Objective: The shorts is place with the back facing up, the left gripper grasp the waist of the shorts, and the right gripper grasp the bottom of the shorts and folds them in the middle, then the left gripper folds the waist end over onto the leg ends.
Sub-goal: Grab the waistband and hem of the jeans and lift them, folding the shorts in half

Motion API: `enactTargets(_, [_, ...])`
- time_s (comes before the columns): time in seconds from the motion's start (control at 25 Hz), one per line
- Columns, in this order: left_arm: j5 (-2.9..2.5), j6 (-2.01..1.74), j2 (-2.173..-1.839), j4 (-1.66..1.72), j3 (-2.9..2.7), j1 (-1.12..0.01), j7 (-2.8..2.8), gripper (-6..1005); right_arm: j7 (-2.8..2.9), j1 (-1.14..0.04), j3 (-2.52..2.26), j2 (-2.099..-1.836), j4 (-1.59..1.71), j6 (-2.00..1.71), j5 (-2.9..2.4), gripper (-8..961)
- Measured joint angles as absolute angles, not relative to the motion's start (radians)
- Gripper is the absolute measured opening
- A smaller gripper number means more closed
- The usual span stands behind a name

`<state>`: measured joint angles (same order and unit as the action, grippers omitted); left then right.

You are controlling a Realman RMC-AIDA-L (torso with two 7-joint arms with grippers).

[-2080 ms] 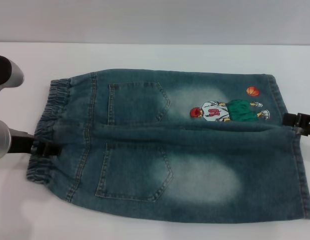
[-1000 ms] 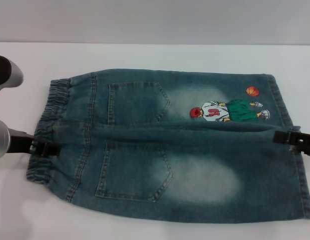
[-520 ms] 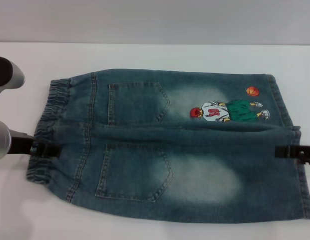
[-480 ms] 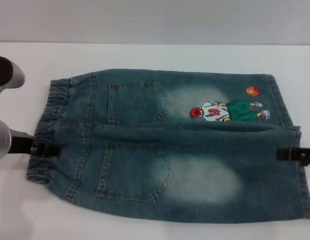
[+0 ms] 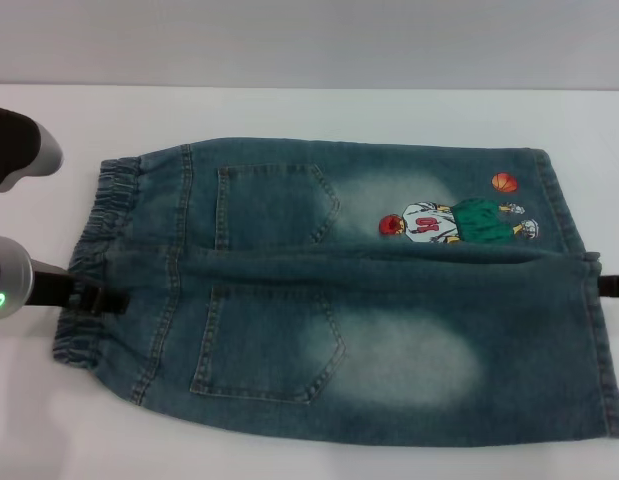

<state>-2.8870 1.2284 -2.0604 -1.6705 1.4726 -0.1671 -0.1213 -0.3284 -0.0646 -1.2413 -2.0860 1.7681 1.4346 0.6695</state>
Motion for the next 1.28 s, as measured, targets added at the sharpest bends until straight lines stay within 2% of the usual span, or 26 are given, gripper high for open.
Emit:
enactTargets(0.28, [-2.887,1.229,-2.062,-1.670,1.473,-0.168,-0.114,788,-0.234,-0.061,-1.434,-2.088,1.845,1.378,0.462,737])
enactTargets(1.28, [-2.890,1.427,-2.057,-1.708,1.506,-0.202,-0.104,786,-0.233,-0.076,-1.417,-2.082,1.817,1.330,0.585,737])
